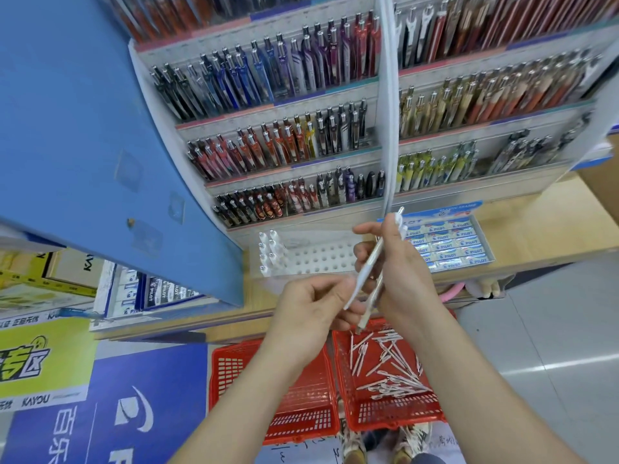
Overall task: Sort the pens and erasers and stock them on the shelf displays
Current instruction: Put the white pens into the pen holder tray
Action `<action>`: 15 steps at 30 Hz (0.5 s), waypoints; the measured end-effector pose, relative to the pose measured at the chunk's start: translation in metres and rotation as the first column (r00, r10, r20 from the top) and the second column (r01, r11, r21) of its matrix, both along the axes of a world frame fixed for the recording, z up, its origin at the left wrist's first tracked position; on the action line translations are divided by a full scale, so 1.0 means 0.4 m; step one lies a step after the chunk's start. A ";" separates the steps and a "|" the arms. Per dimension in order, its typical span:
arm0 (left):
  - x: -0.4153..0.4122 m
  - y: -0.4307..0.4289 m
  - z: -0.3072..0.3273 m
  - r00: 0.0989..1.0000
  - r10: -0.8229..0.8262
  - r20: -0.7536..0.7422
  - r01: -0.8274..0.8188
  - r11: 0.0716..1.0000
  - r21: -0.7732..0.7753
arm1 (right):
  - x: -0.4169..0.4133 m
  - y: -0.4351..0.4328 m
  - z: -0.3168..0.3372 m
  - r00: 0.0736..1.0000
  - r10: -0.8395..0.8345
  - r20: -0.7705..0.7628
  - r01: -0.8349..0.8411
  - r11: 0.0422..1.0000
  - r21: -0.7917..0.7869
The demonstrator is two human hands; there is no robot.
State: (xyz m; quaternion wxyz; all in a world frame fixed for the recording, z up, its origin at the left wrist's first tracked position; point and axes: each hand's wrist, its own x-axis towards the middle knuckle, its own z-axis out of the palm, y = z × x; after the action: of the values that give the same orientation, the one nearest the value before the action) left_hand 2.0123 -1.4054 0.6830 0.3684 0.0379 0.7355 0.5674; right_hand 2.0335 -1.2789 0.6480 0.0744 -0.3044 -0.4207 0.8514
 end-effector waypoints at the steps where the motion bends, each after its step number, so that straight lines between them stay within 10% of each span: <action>1: 0.003 0.000 -0.001 0.999 0.032 0.002 -0.032 0.999 0.010 | 0.006 -0.003 0.003 0.999 0.041 0.002 -0.041 0.999 0.024; 7: -0.009 -0.014 0.006 0.978 0.199 0.066 -0.205 0.975 0.082 | 0.028 -0.012 0.037 0.975 0.207 -0.082 -0.207 0.978 0.009; 15: -0.112 -0.054 0.068 0.964 0.212 -0.162 -0.201 0.976 0.086 | 0.033 0.002 0.041 0.918 0.393 0.050 -0.375 0.819 0.434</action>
State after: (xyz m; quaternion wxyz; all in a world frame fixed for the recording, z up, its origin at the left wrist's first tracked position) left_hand 1.9674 -1.4270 0.7102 0.2414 0.0221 0.7442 0.6224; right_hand 2.0468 -1.2783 0.6642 -0.0236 -0.1710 -0.6509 0.7393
